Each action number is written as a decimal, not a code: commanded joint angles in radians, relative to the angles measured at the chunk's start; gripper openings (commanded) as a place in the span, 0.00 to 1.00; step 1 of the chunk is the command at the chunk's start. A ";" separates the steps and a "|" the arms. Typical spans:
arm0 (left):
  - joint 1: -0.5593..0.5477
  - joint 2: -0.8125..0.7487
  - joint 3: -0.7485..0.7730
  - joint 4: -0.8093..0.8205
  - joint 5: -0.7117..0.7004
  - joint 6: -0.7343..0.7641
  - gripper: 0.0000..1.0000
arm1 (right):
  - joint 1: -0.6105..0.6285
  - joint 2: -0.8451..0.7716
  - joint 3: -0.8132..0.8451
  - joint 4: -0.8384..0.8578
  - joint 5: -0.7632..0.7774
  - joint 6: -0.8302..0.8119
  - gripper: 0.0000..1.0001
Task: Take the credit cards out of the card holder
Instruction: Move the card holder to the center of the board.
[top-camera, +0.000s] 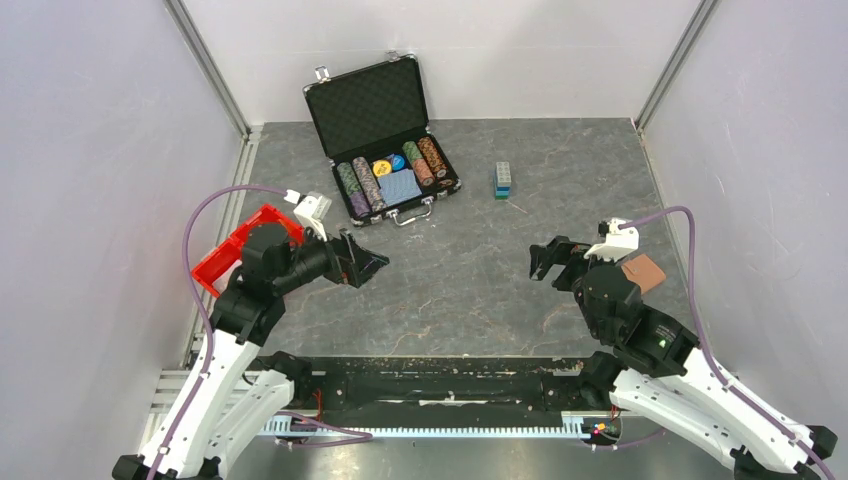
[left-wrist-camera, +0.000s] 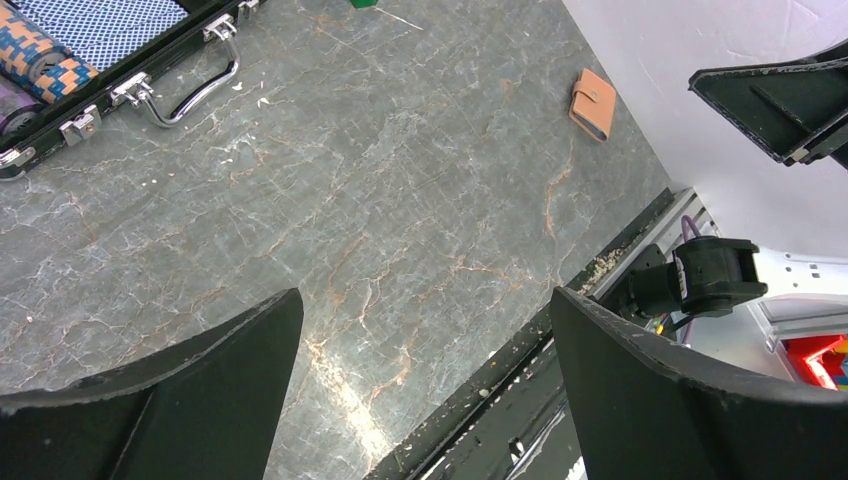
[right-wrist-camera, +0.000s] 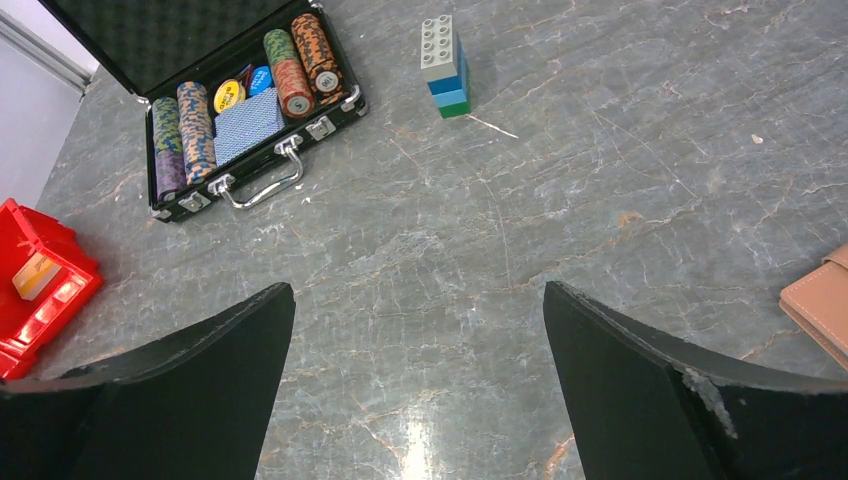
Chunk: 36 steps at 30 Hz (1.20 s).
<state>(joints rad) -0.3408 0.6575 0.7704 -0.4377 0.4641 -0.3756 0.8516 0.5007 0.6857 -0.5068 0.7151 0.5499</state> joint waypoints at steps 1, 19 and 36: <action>-0.004 -0.013 -0.001 0.032 -0.007 0.056 1.00 | 0.004 0.007 0.002 0.011 0.025 0.019 0.98; -0.004 -0.027 0.000 0.020 -0.034 0.052 1.00 | -0.064 0.318 0.042 0.067 0.442 -0.192 0.98; -0.019 -0.018 0.000 0.010 -0.062 0.052 1.00 | -0.918 0.754 -0.009 0.120 -0.090 -0.167 0.93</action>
<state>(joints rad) -0.3508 0.6369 0.7666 -0.4393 0.4198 -0.3756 0.0753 1.2079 0.7197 -0.4297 0.7998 0.3275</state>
